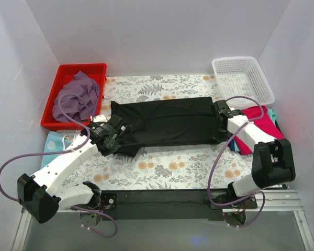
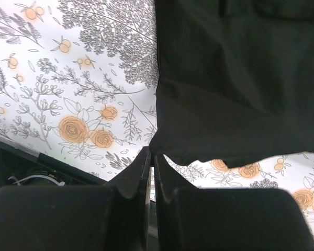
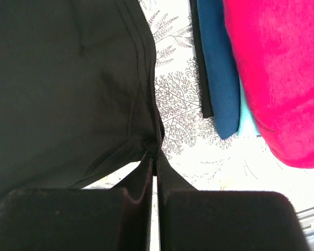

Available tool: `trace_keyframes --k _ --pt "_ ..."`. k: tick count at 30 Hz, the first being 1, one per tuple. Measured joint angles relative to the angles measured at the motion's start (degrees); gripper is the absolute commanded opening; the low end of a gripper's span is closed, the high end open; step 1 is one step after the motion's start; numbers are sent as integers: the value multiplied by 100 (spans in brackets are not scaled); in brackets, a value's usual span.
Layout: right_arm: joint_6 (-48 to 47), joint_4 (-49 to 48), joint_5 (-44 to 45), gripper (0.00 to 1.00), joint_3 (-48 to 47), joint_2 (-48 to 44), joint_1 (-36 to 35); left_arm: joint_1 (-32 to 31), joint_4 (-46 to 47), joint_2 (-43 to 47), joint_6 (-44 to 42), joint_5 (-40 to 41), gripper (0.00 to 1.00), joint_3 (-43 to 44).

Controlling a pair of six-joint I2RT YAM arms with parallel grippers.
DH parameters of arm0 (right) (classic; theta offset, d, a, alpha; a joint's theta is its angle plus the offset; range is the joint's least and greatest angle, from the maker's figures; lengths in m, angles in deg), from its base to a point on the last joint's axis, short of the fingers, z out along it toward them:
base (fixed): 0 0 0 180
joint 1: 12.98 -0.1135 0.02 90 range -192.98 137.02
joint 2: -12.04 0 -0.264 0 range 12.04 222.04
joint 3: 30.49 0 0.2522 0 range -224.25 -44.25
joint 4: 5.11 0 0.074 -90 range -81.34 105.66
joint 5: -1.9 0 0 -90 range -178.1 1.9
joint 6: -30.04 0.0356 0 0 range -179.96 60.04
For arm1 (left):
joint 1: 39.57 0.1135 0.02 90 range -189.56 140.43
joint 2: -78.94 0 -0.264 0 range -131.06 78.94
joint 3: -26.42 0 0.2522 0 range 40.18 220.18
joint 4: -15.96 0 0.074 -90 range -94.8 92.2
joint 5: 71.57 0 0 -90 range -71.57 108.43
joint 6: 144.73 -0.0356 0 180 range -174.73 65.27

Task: Fold and stack the t-shirts
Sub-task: Fold the tshirt

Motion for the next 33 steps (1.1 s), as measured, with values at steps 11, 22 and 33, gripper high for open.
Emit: trace_keyframes --k 11,22,33 --pt "-28 125 35 1 -684 446 9 402 601 -986 -256 271 0 809" --pt "-212 -319 33 1 -1829 1362 44 1523 1976 -2159 -1458 46 0 1349" --pt "-306 -479 -11 1 -2479 2317 118 1655 2618 -3298 -2133 -48 0 2017"
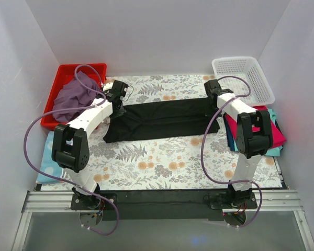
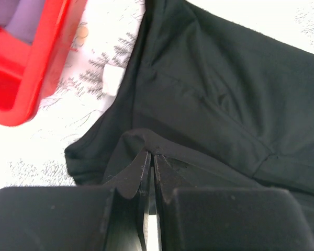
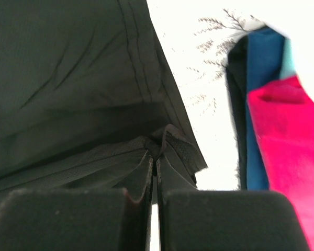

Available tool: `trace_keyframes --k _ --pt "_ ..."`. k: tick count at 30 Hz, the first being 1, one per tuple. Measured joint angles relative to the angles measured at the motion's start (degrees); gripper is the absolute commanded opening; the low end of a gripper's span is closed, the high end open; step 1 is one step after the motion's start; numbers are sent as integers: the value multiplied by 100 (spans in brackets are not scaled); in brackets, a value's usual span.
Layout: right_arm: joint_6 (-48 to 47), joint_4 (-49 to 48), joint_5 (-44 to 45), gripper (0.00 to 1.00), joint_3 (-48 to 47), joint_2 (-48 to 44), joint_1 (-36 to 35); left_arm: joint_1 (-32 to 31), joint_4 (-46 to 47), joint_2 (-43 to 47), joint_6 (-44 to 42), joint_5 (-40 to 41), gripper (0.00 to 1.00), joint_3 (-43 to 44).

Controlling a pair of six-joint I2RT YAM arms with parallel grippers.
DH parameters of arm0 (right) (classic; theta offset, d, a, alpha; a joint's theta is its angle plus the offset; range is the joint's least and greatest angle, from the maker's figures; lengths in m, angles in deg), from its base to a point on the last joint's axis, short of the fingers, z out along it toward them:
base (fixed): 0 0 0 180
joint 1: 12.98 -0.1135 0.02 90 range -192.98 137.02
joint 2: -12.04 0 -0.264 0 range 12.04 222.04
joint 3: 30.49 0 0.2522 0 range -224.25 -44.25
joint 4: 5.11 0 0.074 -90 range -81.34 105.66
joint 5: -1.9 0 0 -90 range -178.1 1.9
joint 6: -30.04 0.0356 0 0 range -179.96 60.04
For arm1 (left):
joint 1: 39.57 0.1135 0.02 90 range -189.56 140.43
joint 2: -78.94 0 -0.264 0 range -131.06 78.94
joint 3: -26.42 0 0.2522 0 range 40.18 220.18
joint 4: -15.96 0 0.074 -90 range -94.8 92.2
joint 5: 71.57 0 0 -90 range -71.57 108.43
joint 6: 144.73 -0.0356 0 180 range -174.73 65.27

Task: Fold and stack the t-shirts
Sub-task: Fold the tshirt

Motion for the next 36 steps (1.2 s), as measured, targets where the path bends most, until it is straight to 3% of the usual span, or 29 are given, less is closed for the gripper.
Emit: trace_keyframes --k 7,10,11,12,13,14,18,25,36 --pt "-9 -4 -4 1 -461 520 20 24 109 -411 -144 -9 0 295" --pt "-20 -15 -2 16 -691 702 48 55 142 -568 -162 -13 2 380" --pt "-24 -4 -2 29 -756 745 61 70 138 -625 -162 -13 8 409" --pt "-22 -4 2 35 -831 796 72 85 127 -695 -160 -15 14 457" --pt "-48 -4 20 38 -916 841 90 105 118 -772 -164 -13 31 520" --pt "-24 -9 35 41 -960 859 101 116 114 -837 -179 -11 36 592" --pt "-66 -2 142 42 -1097 866 140 199 149 -1263 -186 -11 48 1049" --pt "-138 22 203 42 -1130 793 149 258 299 -1635 -332 -249 50 1624" --pt "-146 28 39 41 -743 175 149 24 260 -960 -629 -1574 51 612"
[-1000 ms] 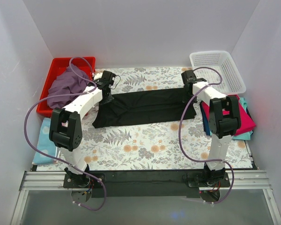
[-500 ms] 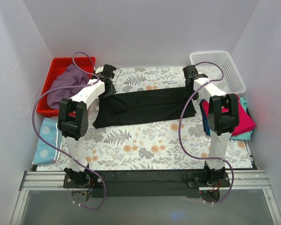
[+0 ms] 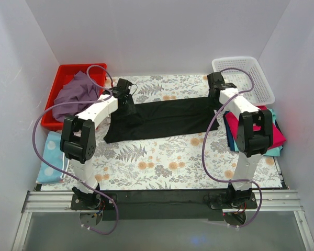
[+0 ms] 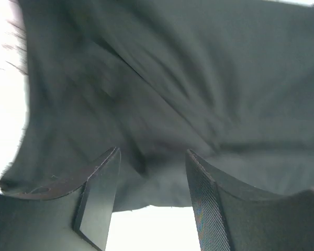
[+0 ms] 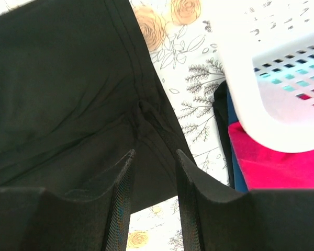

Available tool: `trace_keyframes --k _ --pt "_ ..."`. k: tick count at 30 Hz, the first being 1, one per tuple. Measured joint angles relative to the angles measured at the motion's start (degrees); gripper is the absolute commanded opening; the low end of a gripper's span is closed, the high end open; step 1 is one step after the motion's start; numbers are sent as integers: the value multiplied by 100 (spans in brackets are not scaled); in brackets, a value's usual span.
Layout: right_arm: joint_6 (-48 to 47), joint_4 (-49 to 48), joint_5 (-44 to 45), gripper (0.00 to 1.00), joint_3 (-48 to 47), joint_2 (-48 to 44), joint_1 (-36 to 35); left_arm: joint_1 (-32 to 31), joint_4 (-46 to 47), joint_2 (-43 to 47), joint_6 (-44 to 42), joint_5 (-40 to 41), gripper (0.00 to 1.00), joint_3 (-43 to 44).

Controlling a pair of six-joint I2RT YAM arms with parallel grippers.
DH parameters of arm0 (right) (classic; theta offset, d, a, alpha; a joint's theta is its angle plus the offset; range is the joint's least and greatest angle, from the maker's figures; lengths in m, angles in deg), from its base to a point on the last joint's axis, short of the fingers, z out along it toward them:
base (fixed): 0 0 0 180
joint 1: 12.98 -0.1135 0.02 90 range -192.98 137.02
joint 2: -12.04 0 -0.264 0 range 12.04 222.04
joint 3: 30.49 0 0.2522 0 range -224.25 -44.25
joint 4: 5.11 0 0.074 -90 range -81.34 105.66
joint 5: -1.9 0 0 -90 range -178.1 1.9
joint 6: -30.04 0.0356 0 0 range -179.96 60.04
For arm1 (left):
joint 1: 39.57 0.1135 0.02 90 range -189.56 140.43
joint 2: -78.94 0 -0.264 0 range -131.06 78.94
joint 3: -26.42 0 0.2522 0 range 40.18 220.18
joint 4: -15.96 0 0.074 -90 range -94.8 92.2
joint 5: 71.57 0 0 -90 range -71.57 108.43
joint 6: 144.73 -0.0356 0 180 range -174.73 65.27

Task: Fold and stack the t-shirts
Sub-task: Fold the tshirt

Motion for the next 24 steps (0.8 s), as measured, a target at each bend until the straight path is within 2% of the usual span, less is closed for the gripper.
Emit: trace_keyframes --k 7,17,24 --pt "0 11 -46 41 197 0 0 -334 -9 166 52 -479 44 -199" --pt "0 9 -50 41 385 -20 0 -337 -20 164 229 -409 40 -439" --pt "-2 7 -55 41 448 -85 0 -337 50 46 249 -295 25 -437"
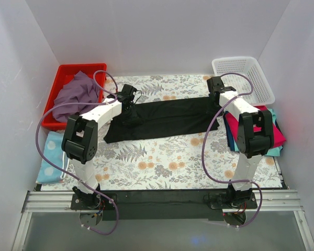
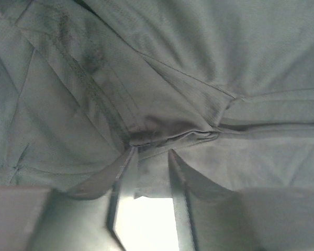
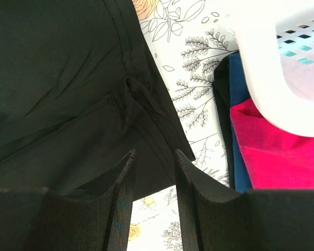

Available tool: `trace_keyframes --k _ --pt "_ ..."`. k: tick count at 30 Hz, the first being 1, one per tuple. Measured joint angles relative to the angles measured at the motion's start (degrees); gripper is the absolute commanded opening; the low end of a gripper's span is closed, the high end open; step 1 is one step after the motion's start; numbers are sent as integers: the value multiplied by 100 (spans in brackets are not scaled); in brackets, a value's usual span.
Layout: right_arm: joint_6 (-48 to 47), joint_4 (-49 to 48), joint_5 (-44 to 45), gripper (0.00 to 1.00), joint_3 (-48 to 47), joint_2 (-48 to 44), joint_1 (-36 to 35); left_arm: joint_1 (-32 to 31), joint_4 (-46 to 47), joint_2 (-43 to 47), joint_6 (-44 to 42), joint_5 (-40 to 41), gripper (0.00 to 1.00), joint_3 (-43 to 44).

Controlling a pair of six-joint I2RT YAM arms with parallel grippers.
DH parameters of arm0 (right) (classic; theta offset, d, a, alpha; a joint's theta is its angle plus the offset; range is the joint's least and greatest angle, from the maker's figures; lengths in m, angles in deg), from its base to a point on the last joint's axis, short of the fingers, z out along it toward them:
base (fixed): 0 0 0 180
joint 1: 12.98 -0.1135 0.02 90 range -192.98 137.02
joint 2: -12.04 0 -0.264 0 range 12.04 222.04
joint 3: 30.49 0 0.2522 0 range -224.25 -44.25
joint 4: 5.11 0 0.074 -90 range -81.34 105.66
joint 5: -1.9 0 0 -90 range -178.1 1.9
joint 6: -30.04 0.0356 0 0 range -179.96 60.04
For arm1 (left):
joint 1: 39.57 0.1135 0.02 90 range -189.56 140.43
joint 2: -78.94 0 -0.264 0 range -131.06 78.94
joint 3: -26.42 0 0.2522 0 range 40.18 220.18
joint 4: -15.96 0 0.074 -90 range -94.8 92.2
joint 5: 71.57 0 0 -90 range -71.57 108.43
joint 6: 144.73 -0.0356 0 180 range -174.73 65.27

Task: Fold and stack the t-shirts
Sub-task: Fold the tshirt

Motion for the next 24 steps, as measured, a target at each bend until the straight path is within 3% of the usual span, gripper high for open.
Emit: trace_keyframes --k 11,17,24 --pt "-17 -2 22 40 11 -20 0 0 0 -76 -52 120 0 -2" --pt "-17 0 22 40 11 -20 0 0 2 -140 -98 129 0 -2" --pt "-17 -2 20 40 17 -20 0 0 -68 -175 -212 391 23 24"
